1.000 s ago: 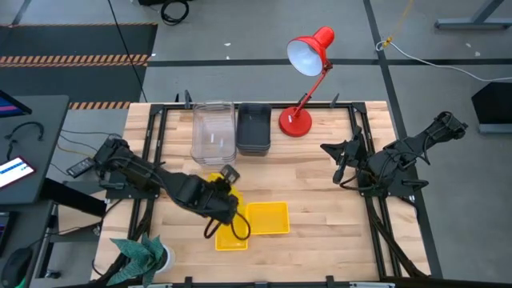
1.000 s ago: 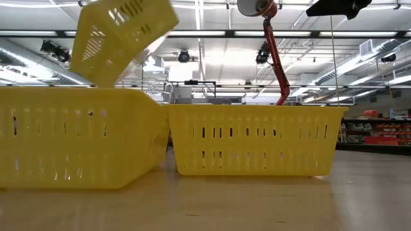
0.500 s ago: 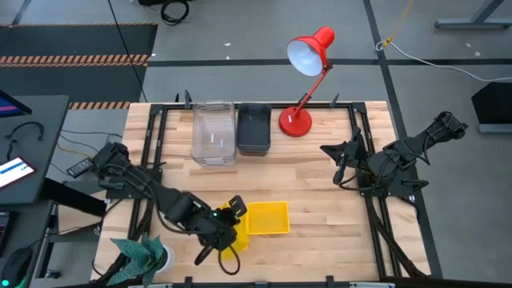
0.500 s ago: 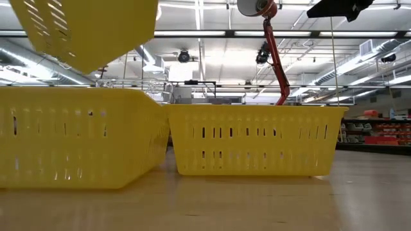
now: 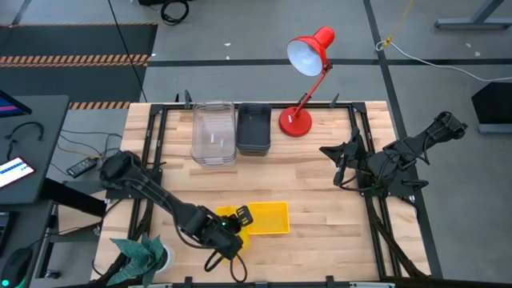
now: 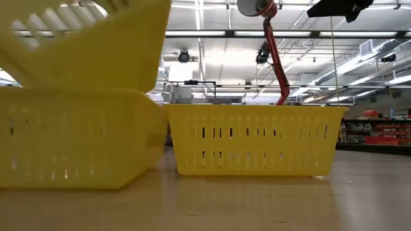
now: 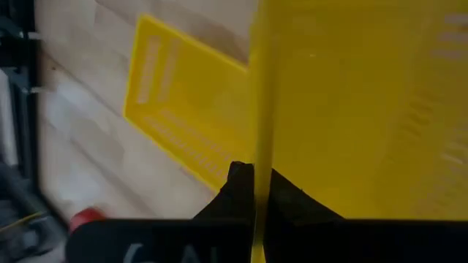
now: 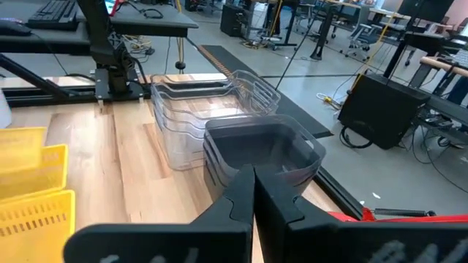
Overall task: Stack baskets by color
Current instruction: Stack the left yellow bin on the center yellow bin
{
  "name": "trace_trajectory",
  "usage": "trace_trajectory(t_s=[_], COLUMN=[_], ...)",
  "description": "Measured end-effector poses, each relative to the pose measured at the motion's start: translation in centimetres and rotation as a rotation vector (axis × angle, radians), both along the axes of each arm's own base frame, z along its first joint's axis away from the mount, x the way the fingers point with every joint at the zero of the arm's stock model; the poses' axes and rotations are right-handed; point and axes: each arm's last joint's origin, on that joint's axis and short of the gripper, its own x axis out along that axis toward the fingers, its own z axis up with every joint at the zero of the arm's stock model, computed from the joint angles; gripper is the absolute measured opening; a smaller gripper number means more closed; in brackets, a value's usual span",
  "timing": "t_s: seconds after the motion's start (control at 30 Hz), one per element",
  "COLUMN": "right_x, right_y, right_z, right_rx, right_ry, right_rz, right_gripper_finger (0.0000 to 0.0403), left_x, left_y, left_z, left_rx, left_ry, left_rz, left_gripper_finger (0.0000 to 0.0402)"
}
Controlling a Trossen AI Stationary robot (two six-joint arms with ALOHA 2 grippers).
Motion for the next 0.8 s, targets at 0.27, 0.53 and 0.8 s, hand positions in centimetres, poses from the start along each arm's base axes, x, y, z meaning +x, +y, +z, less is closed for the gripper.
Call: trace_trajectory(t_s=[0.27,0.53,0.8], right_x=[0.0,0.0,0.0], right_y=[0.0,0.0,0.0], right_z=[0.0,0.0,0.0], right_rx=[0.001,0.001,0.001], right_ry=[0.000,0.000,0.000], right_rz=[0.001,0.001,0.001], right_gripper_finger=[0.0009,0.0009,0.0009], left_x=[-0.1,-0.4,0.2], left_y=[0.9,1.9,2.7], left_z=[-0.6,-0.6,-0.7], left_rx=[0.102,0.122,-0.021], left_ry=[0.046,0.114,0.181], left_rz=[-0.030,-0.034,-0.034], left_gripper_finger=[0.0006,0.0006,0.0018])
